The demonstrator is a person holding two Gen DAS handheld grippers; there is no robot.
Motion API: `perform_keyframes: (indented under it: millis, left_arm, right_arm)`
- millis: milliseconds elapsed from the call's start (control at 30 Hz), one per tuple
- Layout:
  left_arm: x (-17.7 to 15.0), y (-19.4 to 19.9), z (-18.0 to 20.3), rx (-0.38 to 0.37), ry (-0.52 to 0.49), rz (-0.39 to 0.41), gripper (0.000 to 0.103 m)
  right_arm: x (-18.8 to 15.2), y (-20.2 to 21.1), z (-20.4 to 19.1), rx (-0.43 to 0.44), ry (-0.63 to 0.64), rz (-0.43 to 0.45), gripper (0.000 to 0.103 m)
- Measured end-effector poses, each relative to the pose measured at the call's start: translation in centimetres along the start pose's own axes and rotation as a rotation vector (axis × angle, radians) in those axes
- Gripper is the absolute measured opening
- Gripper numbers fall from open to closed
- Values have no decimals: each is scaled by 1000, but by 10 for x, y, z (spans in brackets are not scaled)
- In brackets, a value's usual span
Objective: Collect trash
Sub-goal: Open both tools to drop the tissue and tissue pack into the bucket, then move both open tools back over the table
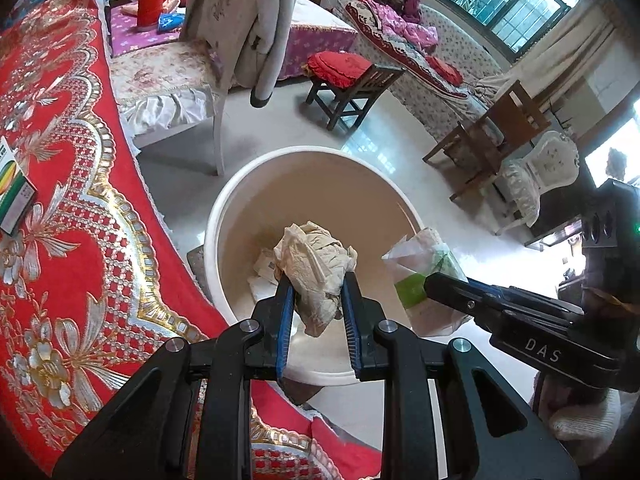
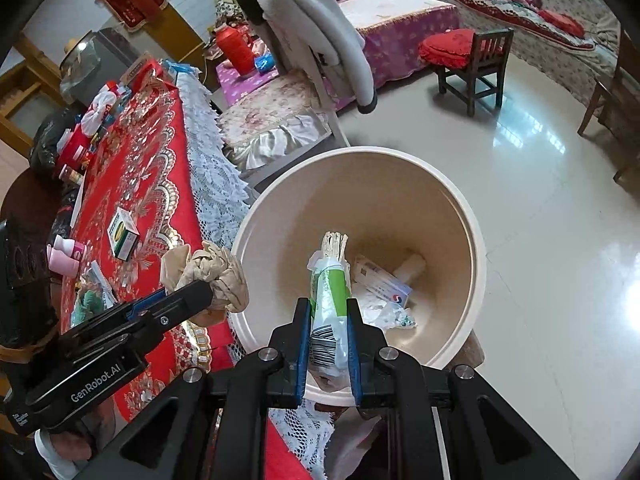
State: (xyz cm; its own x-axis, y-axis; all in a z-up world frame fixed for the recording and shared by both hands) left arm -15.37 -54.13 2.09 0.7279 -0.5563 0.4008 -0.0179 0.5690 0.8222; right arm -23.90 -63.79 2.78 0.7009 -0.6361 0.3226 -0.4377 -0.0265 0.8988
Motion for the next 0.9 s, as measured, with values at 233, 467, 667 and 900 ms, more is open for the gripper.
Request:
perform_keyframes:
  millis: [233, 467, 667, 900]
  left_arm:
    - [2, -3, -3, -44, 42, -7, 52]
    - [-1, 6, -7, -27, 46, -2, 52]
    - [-2, 21, -16, 0, 49, 30, 52]
    - [-2, 45, -30, 20, 64, 68, 52]
  right_arm:
    - [2, 3, 3, -12, -23, 18, 42]
    - [1, 1, -2, -4, -19, 12, 42]
    - [1, -2, -14, -2, 2, 8, 42]
    - [6, -2, -36, 10, 25, 18, 42]
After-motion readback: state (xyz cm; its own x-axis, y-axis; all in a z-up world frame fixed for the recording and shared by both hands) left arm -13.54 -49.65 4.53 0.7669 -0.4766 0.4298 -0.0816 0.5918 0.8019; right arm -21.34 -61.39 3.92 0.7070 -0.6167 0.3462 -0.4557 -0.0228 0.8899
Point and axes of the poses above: each gripper's, at about its wrist camera, not at the fingertips, and y roughly against the way its jaws point, z to its right, x to its top, the point moved 5 cm from there along -y, roughly the way its jaws point, and after that the axes turned 2 degrees about -x, right-handed, at the moved point
